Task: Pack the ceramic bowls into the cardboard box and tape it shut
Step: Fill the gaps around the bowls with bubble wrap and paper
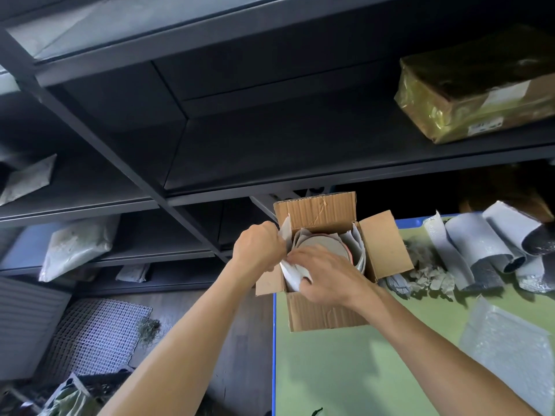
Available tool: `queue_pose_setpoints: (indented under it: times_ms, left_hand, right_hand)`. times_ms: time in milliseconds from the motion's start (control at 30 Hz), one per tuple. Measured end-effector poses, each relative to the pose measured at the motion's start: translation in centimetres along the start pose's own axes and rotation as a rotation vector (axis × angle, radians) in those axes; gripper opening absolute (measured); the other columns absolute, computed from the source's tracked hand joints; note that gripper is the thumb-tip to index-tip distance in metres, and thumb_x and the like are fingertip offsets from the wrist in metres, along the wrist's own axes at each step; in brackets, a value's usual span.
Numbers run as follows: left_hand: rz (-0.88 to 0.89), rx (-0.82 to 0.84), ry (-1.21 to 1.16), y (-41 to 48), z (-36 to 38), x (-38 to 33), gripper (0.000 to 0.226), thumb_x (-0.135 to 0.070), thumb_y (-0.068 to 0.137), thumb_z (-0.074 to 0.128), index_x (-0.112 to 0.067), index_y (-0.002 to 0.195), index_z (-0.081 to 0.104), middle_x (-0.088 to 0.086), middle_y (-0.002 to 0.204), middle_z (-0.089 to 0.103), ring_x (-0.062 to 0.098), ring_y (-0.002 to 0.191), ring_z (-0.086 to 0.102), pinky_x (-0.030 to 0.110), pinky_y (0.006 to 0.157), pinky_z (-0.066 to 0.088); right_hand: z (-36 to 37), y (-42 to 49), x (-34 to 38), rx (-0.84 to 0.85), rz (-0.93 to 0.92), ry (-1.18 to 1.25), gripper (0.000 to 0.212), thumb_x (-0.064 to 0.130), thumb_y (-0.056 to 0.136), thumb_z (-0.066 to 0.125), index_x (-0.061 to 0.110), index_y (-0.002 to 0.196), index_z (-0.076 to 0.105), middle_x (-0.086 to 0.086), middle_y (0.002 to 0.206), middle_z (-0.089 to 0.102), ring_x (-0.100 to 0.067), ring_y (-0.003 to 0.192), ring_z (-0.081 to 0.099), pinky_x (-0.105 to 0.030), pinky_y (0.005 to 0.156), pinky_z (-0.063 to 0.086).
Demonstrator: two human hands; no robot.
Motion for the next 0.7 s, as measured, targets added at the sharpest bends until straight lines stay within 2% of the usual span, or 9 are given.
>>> queue_pose_setpoints:
  times_ms: [133,267,333,400,433,500,567,633,700]
  left_hand:
    - [0.04,-0.015,0.053,0.0,1.0,-0.4,0.017,-0.019,0.09,0.044,-0.011,0.092,0.059,0.003,0.07,0.065,0.024,0.068,0.069,0.036,0.068,0.061]
    - [0.052,0.016,0.05,0.0,1.5,-0.6,0.014,-0.022,0.085,0.055,-0.013,0.094,0.06,0.004,0.079,0.067,0.024,0.071,0.067,0.033,0.063,0.056]
    - [0.052,0.02,0.034,0.4,1.2,-0.5,0.01,-0.019,0.085,0.053,-0.013,0.091,0.058,0.003,0.072,0.068,0.022,0.064,0.067,0.029,0.057,0.053]
    - [0.051,0.042,-0.015,0.7,0.8,-0.4,0.009,-0.014,0.085,0.046,-0.013,0.082,0.054,0.001,0.054,0.065,0.016,0.047,0.064,0.025,0.051,0.05]
    - [0.046,0.068,-0.045,0.9,0.6,-0.4,0.012,-0.012,0.085,0.043,-0.012,0.081,0.054,0.0,0.049,0.064,0.015,0.043,0.063,0.024,0.051,0.05]
    - [0.035,0.143,-0.084,1.1,0.4,-0.5,0.02,-0.009,0.084,0.04,-0.008,0.085,0.06,0.002,0.053,0.069,0.015,0.047,0.068,0.026,0.057,0.057]
    - [0.028,0.213,-0.071,1.3,0.8,-0.4,0.026,-0.009,0.084,0.04,-0.005,0.087,0.066,0.003,0.058,0.072,0.015,0.049,0.069,0.027,0.063,0.06]
    - [0.035,0.189,-0.022,1.5,0.9,-0.2,0.026,-0.015,0.087,0.041,-0.006,0.087,0.065,0.002,0.058,0.072,0.014,0.047,0.068,0.03,0.068,0.062]
    - [0.054,0.1,0.015,1.6,0.6,-0.2,0.024,-0.018,0.09,0.041,-0.007,0.088,0.062,0.003,0.059,0.072,0.016,0.05,0.069,0.032,0.069,0.062]
  right_hand:
    - [0.4,-0.5,0.4,-0.027,0.044,0.013,0.04,0.045,0.087,0.049,0.033,0.123,0.059,0.016,0.128,0.058,-0.009,0.123,0.048,-0.036,0.093,0.048]
    - [0.8,-0.4,0.6,-0.08,0.075,-0.041,0.039,0.061,0.084,0.052,0.031,0.106,0.063,0.012,0.108,0.061,-0.01,0.104,0.055,-0.032,0.079,0.047]
    - [0.7,-0.5,1.1,-0.061,0.079,-0.037,0.046,0.073,0.079,0.048,0.033,0.098,0.061,0.012,0.098,0.063,-0.012,0.093,0.058,-0.035,0.075,0.049]
    - [0.5,-0.6,1.4,-0.053,0.092,-0.039,0.054,0.079,0.077,0.045,0.033,0.1,0.063,0.013,0.096,0.066,-0.011,0.089,0.059,-0.035,0.074,0.05]
    - [0.5,-0.5,1.5,-0.075,0.098,-0.047,0.05,0.074,0.08,0.047,0.033,0.102,0.063,0.012,0.096,0.068,-0.013,0.088,0.061,-0.035,0.073,0.05]
    - [0.6,-0.4,1.6,-0.119,0.114,-0.086,0.031,0.05,0.091,0.049,0.027,0.108,0.063,0.004,0.095,0.071,-0.023,0.09,0.064,-0.037,0.07,0.048]
    - [1.0,-0.2,1.4,-0.098,0.134,-0.117,0.027,0.028,0.096,0.044,0.018,0.115,0.06,-0.008,0.097,0.07,-0.034,0.092,0.063,-0.04,0.069,0.046]
    - [1.2,-0.2,1.3,-0.046,0.178,-0.121,0.025,0.022,0.096,0.043,0.013,0.113,0.057,-0.013,0.1,0.068,-0.038,0.093,0.06,-0.04,0.069,0.042]
    - [1.2,-0.2,1.5,-0.042,0.2,-0.134,0.024,0.021,0.095,0.042,0.013,0.112,0.058,-0.014,0.101,0.069,-0.036,0.093,0.06,-0.04,0.071,0.045]
Point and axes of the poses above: each hand's wrist, its own y-axis towards the middle knuckle, its own z-axis out of the palm, x = y × z, the point moved 3 cm from there along y, towards the middle knuckle
